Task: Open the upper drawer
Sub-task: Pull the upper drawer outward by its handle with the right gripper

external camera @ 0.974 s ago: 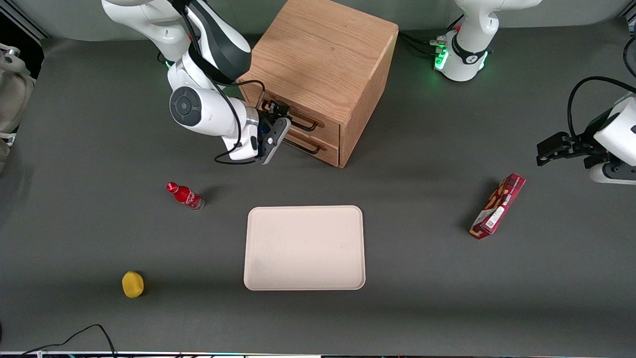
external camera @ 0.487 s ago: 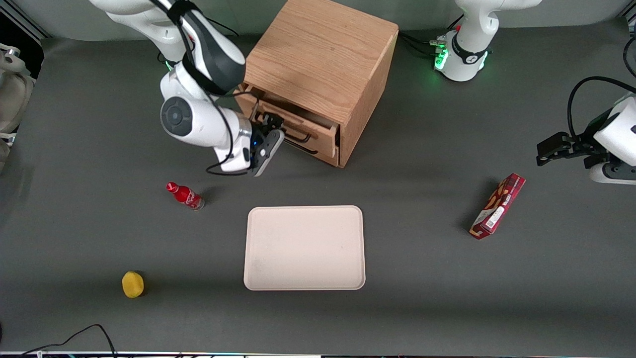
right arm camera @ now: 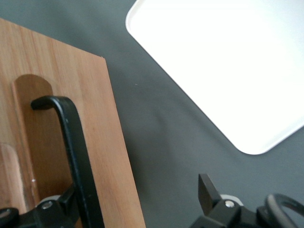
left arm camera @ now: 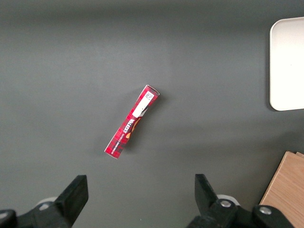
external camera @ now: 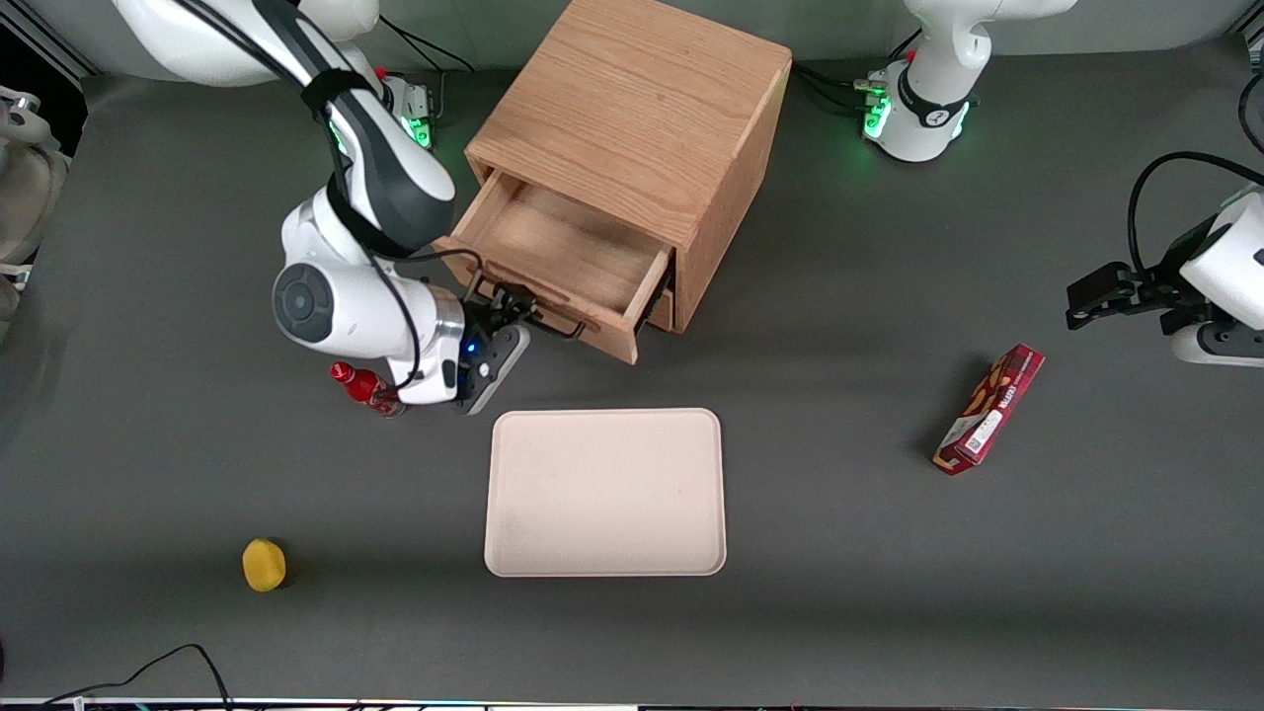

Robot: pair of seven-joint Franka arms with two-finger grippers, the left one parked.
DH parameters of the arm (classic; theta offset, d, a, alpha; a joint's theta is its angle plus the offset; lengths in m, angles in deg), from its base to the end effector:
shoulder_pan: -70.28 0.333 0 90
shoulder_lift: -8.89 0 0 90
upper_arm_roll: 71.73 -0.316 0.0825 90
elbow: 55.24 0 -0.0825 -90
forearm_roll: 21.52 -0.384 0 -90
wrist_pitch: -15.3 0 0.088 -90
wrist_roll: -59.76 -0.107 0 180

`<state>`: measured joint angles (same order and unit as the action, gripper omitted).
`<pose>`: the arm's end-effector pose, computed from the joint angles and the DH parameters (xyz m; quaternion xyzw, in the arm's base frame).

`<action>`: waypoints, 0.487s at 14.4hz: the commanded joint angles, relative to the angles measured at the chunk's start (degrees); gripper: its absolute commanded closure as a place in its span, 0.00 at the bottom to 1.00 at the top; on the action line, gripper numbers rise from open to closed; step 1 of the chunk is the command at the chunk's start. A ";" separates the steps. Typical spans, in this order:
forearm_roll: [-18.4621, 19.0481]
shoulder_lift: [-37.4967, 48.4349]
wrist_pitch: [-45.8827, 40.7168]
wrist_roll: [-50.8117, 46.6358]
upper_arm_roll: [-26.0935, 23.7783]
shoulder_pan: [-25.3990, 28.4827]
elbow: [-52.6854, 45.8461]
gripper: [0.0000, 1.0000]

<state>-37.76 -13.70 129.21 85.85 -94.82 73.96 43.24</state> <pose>0.5775 0.2843 0.3713 -0.9062 -0.3686 0.0506 0.2010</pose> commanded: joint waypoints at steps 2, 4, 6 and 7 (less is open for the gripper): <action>1.39 -4.99 -4.92 3.34 2.96 0.45 -8.65 0.00; 1.39 -6.40 -6.06 4.84 4.54 0.45 -10.85 0.00; 1.65 -7.81 -6.42 6.08 5.42 0.45 -12.69 0.00; 2.87 -8.51 -6.42 6.34 5.60 0.45 -13.57 0.00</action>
<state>-36.93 -19.33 124.31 90.61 -89.93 73.92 33.93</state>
